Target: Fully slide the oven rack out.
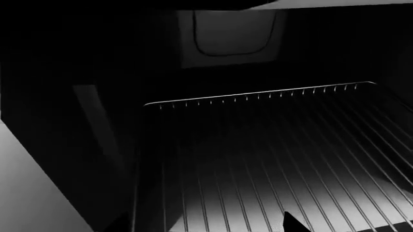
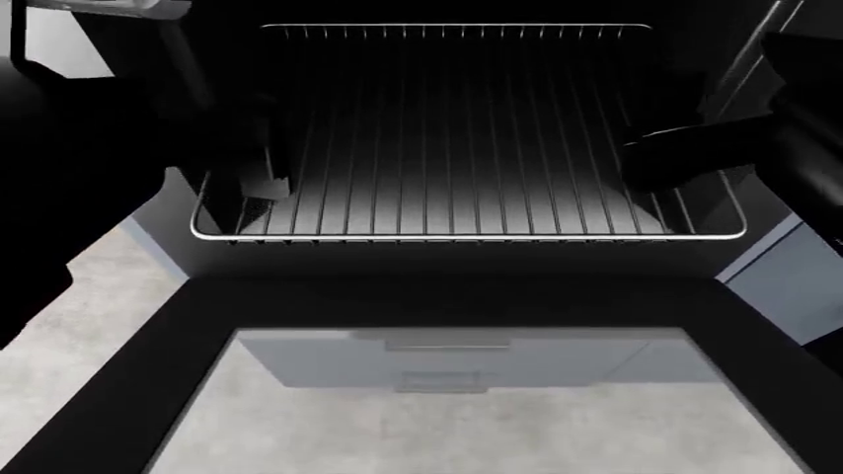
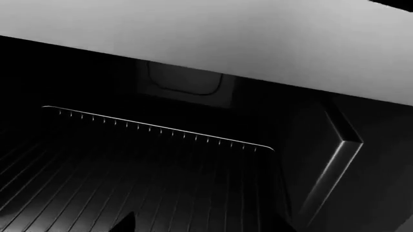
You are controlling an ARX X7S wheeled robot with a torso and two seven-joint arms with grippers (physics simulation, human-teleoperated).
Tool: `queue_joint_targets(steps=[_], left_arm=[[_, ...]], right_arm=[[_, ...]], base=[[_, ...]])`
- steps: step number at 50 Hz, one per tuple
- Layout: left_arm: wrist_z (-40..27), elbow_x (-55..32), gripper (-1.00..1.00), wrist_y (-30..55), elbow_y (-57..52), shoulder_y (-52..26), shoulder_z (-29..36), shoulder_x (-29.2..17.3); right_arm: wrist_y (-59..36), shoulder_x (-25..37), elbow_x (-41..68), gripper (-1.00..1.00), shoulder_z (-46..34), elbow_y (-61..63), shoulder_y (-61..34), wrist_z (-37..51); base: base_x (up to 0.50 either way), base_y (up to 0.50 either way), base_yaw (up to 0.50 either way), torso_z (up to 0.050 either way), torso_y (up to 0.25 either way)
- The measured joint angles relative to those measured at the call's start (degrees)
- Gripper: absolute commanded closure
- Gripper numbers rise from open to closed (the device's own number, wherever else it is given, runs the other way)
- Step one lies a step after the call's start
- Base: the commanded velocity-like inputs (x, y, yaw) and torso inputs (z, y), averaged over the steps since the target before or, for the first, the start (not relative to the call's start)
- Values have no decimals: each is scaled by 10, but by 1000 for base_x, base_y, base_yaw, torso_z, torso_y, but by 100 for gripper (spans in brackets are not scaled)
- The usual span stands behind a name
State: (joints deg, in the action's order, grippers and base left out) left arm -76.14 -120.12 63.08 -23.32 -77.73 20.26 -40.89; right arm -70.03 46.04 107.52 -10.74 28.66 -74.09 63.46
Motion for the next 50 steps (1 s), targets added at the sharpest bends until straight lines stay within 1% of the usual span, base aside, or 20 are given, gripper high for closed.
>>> queue_joint_targets(steps=[10, 25, 40, 50], left_arm=[[36, 41, -100, 4, 55, -2, 20, 35], [88, 102, -100, 8, 125, -1, 48, 72], [129, 155, -100, 3, 164, 7, 67, 94], [159, 190, -100, -9, 176, 29, 75, 102]], right_arm=[[-11, -28, -29, -100, -32, -52, -21, -20], [-5, -67, -45, -100, -65, -128, -36, -31], [9, -96, -73, -100, -89, -176, -25, -45], [18, -108, -101, -100, -104, -197, -10, -65]], base=[[0, 0, 0, 0, 0], [0, 0, 0, 0, 0], [0, 0, 0, 0, 0], [0, 0, 0, 0, 0]])
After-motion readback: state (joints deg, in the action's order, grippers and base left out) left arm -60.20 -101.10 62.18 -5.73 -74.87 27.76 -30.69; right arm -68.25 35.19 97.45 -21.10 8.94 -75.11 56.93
